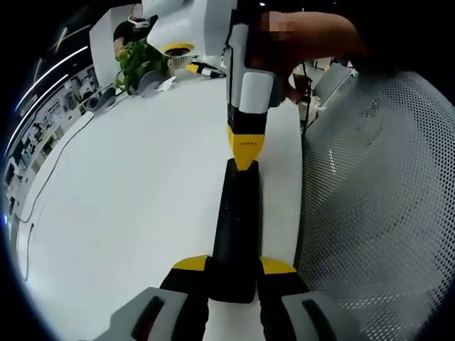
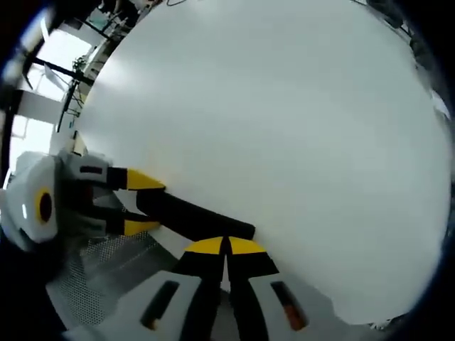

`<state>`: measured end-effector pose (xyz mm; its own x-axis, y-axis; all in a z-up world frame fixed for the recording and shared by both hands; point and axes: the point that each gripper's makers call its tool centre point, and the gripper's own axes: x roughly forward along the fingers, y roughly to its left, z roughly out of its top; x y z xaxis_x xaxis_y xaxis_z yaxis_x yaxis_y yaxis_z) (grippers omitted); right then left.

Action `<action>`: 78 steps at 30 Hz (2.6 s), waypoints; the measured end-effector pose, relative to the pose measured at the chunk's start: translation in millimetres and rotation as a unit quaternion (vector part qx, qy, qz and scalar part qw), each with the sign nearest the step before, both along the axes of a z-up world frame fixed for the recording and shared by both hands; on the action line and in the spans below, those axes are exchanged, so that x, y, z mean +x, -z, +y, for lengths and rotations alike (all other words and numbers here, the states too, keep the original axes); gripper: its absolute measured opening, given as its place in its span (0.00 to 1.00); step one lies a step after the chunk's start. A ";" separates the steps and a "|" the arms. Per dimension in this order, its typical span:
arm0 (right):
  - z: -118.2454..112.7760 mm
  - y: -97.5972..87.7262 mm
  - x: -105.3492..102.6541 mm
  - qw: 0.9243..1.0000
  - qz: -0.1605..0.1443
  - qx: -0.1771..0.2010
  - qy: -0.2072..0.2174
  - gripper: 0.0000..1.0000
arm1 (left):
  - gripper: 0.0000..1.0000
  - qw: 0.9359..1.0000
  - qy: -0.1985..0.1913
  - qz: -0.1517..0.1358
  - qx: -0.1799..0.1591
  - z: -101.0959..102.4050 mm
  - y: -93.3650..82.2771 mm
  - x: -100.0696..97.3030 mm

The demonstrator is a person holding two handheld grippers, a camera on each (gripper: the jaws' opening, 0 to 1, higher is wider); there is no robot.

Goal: Press the specified remote control buttons in sequence, fully releasing each button before pressing the next.

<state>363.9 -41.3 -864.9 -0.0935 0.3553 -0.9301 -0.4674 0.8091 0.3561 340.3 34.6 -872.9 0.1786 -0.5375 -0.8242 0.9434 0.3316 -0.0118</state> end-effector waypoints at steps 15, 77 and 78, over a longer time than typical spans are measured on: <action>10.2 4.2 -7.2 0.999 0.003 -0.001 -0.034 0.00 | 0.26 1.000 0.000 0.000 -0.001 -0.4 -0.1 0.2; 23.7 3.5 4.7 0.999 -0.018 0.039 0.003 0.00 | 0.25 1.000 0.004 -0.004 -0.012 -4.9 -0.2 3.1; 23.6 3.6 4.6 0.999 -0.020 0.040 0.003 0.00 | 0.25 1.000 0.004 -0.004 -0.013 -5.0 -0.3 3.2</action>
